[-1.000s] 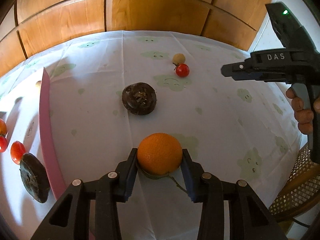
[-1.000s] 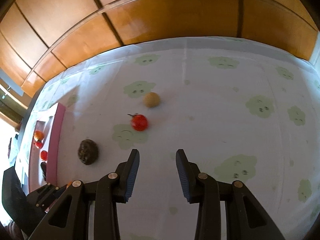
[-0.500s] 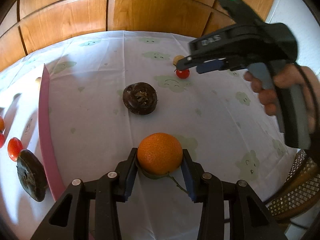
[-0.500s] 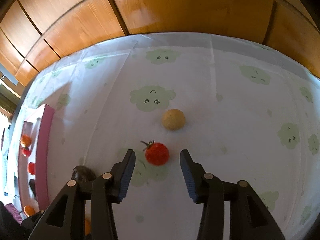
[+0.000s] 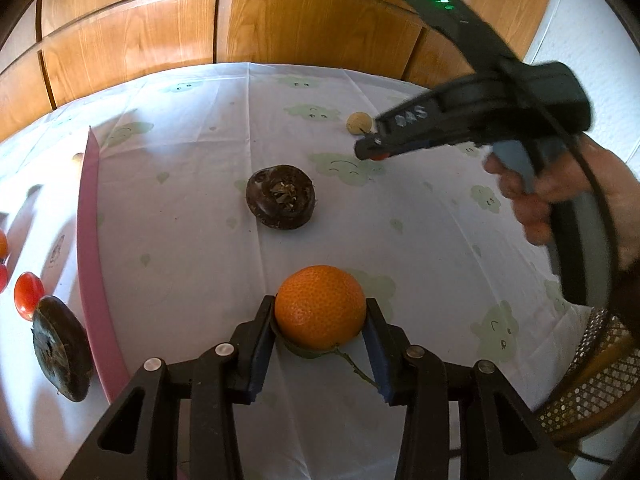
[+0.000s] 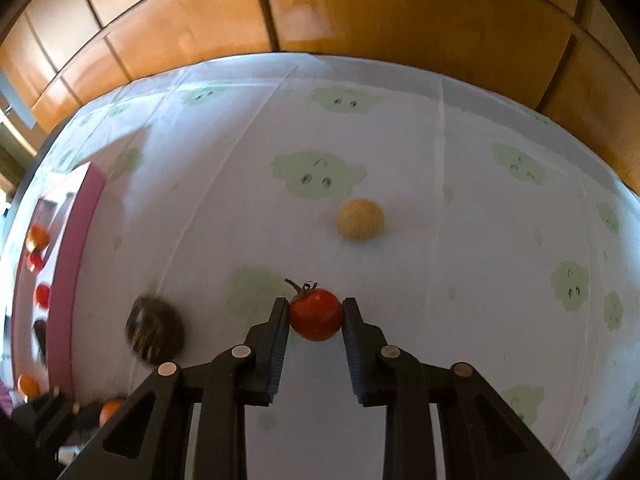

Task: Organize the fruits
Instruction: 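Grasp a red cherry tomato with the right tool while the left tool holds the orange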

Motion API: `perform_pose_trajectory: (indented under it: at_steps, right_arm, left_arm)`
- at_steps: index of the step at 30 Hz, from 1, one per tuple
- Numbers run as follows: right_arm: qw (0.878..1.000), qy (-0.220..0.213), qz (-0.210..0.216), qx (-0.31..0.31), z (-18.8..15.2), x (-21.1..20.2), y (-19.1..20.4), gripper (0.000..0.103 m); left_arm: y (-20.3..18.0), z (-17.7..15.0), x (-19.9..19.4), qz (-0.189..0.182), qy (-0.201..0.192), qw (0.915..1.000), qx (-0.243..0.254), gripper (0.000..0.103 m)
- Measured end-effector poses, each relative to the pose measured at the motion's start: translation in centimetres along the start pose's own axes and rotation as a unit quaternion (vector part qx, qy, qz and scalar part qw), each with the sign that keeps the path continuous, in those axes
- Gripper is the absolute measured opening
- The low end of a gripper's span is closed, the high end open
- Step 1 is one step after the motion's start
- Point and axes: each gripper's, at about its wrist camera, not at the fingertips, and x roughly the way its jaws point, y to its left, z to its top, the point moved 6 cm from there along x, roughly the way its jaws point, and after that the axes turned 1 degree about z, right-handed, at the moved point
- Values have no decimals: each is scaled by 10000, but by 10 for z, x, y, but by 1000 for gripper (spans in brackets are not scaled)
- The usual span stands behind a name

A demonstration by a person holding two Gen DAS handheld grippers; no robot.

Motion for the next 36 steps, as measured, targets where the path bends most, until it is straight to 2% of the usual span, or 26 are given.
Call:
perform_pose_trajectory:
  at_steps: [11,16,36]
  right_arm:
    - [9983,329,321,-349,-53,-8,15,27]
    - [9982,250,409,-354,-52,-8,14,27]
    - [9982,225,272,-491,-51,-5,19,27]
  left_arm:
    - [-5,-1,0,142,-3,9999,88,44]
    - [-7,-1,-1,236,-3,9996,172,43]
    - [-8,-2,2,370,-19,9990,257,42]
